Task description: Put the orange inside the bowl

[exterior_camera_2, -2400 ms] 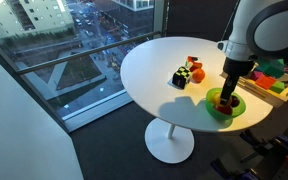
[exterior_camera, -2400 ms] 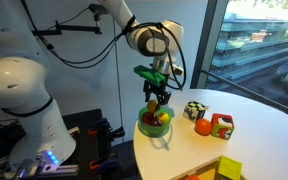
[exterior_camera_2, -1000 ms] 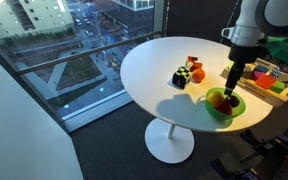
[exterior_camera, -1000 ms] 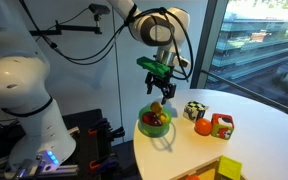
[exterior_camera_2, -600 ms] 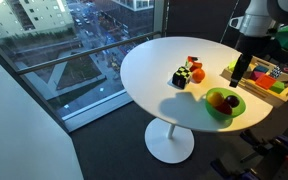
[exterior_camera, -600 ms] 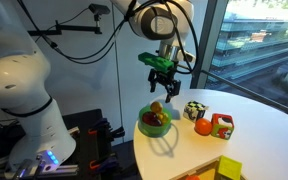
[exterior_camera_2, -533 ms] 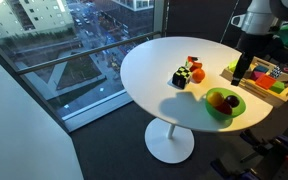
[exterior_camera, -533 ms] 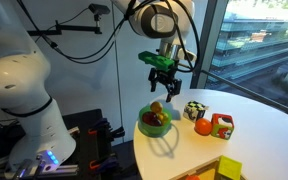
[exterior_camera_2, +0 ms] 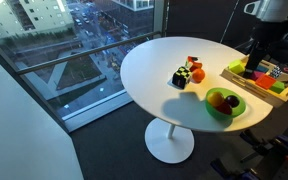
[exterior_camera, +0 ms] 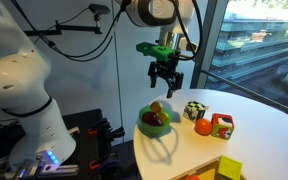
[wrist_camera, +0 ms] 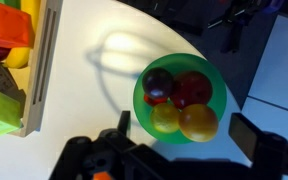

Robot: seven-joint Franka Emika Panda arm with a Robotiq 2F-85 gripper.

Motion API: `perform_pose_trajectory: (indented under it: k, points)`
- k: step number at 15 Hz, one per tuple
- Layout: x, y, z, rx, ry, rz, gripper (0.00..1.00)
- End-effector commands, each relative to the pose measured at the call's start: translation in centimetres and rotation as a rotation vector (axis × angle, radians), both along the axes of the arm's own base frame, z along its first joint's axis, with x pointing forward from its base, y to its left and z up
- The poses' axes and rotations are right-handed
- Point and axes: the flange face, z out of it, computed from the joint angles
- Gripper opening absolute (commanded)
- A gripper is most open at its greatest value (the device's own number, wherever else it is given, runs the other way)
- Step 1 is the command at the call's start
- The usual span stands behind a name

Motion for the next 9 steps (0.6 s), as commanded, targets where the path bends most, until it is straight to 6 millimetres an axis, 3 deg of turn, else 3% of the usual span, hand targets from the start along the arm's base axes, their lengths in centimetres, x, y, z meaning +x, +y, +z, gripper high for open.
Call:
perform_pose_trajectory:
  k: [1, 9]
  points:
    - [-0.9, -1.0, 2.2, -0.016, 0.016, -0.02, 1.0]
    - [-1.9, -1.6, 5.7, -0.035, 0.005, -0.029, 1.0]
